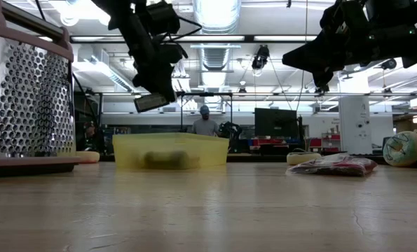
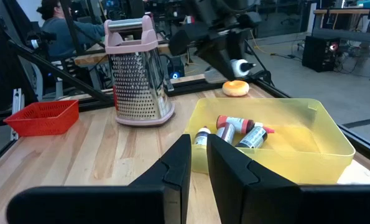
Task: Pick & Place Food Item
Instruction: Put the black food coloring into the yellow bin
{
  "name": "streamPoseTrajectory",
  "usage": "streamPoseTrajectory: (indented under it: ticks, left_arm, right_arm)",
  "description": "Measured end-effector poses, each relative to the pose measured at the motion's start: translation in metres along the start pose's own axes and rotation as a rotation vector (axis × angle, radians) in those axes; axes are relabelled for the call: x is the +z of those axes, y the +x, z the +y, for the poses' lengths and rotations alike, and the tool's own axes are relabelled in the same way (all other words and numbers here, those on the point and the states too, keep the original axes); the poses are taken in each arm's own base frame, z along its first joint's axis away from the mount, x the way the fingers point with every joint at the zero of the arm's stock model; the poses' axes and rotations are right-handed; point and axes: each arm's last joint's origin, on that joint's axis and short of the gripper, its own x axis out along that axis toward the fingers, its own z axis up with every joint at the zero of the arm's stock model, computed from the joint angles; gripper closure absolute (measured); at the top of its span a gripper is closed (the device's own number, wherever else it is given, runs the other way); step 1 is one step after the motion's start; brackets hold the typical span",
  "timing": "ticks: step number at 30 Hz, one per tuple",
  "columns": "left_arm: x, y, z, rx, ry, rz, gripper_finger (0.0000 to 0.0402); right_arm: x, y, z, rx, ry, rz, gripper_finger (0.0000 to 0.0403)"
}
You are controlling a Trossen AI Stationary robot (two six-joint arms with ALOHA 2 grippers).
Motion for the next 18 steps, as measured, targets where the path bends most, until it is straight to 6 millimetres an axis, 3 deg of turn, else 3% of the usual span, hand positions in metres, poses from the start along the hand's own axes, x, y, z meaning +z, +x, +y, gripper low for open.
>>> streamPoseTrajectory:
  ticks: [10, 18]
  left_arm:
    - [0.005, 0.03, 0.023, -0.003, -0.03, 0.042, 0.025]
    - [0.026, 0.045, 0.025, -0.037, 0.021, 0.042, 0.025]
  right_arm:
    - [0.0, 0.0, 0.0, 0.0, 0.0, 0.0, 0.0355]
    - [0.0, 0.0, 0.0, 0.0, 0.0, 0.0, 0.0355]
